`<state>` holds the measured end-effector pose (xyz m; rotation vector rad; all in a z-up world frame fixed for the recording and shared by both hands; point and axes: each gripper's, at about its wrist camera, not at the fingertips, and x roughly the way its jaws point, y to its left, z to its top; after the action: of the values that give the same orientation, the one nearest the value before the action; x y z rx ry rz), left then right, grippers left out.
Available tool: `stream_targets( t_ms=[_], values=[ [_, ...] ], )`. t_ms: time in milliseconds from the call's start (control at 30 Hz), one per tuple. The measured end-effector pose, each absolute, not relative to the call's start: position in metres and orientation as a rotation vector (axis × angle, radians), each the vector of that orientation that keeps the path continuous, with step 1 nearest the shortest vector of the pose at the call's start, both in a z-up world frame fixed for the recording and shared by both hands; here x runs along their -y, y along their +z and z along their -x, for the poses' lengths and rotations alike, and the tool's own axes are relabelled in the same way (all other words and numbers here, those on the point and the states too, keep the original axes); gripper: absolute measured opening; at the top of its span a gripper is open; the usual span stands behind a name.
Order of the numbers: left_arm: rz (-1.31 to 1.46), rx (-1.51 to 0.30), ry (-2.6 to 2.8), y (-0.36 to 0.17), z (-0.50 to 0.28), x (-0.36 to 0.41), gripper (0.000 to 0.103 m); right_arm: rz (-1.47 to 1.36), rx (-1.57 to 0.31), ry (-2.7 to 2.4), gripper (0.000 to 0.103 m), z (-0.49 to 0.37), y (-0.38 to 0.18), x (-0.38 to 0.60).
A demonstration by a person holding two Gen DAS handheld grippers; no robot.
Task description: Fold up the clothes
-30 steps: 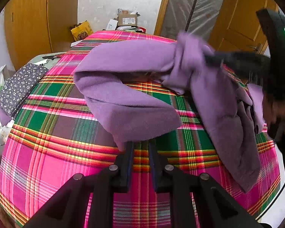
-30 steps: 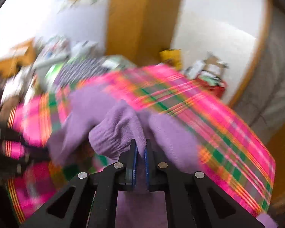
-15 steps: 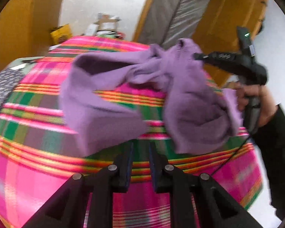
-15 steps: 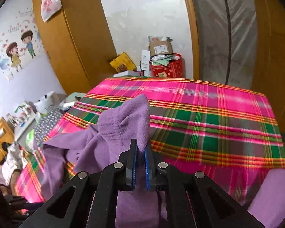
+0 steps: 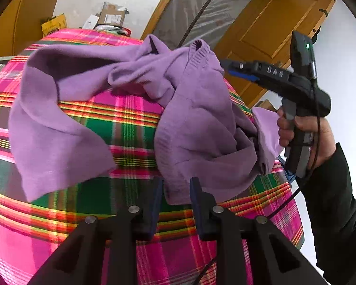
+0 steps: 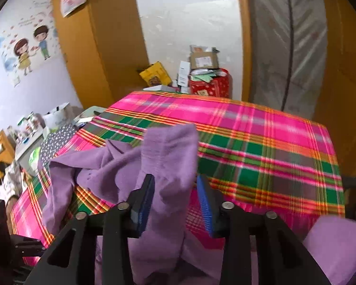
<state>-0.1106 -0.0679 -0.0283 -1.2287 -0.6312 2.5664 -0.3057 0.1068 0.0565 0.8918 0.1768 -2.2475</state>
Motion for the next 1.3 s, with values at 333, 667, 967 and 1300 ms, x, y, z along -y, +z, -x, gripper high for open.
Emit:
stream_targets(
  t_ms=[333, 667, 967, 1300],
  values=[
    [1.311, 0.699, 2.510, -0.043, 0.123, 0.064, 0.027, -0.832, -0.359, -2.162, 0.046, 0.341, 0.067, -0.071],
    [1.355, 0.625, 2.556, -0.041, 0.127, 0.053, 0.027, -1.062, -0.245, -2.072, 0.046, 0.371, 0.028, -0.073],
    [1.374, 0.482, 2.628, -0.036, 0.124, 0.041, 0.019, -1.236, -0.094, -2.014, 0.050, 0.385, -0.003, -0.077],
    [1.329, 0.432, 2.671, -0.021, 0.111, 0.037, 0.007, -1.049, 0.057, -2.108, 0.005, 0.360, 0.037, -0.102]
  ],
)
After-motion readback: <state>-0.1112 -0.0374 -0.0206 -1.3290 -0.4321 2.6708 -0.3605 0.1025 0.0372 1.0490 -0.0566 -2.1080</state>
